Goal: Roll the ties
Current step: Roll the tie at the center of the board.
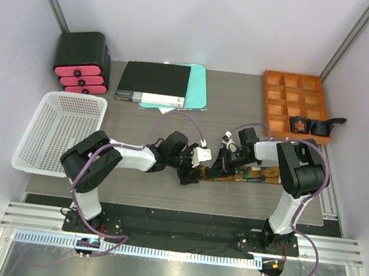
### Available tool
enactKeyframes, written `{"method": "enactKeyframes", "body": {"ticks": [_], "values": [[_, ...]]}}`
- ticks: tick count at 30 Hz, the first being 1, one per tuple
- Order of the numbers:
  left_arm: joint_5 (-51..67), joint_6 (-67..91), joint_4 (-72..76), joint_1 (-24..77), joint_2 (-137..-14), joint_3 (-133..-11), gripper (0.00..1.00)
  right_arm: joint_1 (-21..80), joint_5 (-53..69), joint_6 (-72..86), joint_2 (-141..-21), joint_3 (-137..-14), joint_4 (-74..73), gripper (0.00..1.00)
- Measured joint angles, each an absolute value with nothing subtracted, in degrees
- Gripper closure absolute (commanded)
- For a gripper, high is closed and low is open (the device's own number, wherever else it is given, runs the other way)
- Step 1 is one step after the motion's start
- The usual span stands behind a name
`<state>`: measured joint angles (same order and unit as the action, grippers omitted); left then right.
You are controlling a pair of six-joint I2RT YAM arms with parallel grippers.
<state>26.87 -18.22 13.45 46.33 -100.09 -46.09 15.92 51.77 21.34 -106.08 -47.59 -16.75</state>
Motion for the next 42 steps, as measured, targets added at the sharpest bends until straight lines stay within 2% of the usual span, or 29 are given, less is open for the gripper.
{"method": "enactKeyframes", "body": {"ticks": [1,2,4,5,8,11,19,33,36,38,42], "values": [[26.96,-18.15,13.82,46.76,-101.10,-46.48,0.28,16.12,51.90,21.41,-106.17,-47.59,-16.53,0.99],[27.07,-18.39,14.66,47.22,-101.95,-46.98,0.39,16.32,52.01,21.52,-106.17,-47.59,-16.34,0.99],[27.24,-18.46,14.66,47.83,-103.39,-48.71,0.52,16.67,52.03,21.58,-106.17,-47.62,-16.05,0.99],[27.42,-18.37,14.44,48.01,-103.85,-49.28,0.63,16.78,52.01,21.56,-106.17,-47.68,-16.03,0.96],[28.34,-19.11,13.34,48.40,-104.20,-49.91,0.74,16.78,51.81,21.30,-106.17,-48.21,-16.71,0.81],[28.77,-19.75,12.97,48.25,-104.18,-50.02,0.78,16.23,51.22,20.27,-106.06,-49.34,-18.94,0.74],[29.21,-20.23,12.21,47.44,-103.96,-50.02,0.79,10.24,48.27,16.40,-103.83,-51.22,-25.74,0.75],[36.12,-21.63,6.09,42.94,-100.20,-50.04,0.62,12.38,50.48,17.61,-110.37,-54.78,-28.95,0.77],[38.68,-24.56,4.51,42.35,-98.17,-50.04,0.61,12.56,50.70,17.54,-110.74,-55.11,-29.08,0.76],[39.92,-26.52,3.44,42.28,-97.23,-50.00,0.61,12.69,50.74,17.54,-110.93,-55.42,-29.10,0.76],[40.34,-31.35,0.71,42.52,-96.82,-49.36,0.70,13.04,50.72,17.52,-111.48,-56.25,-29.32,0.78]]}}
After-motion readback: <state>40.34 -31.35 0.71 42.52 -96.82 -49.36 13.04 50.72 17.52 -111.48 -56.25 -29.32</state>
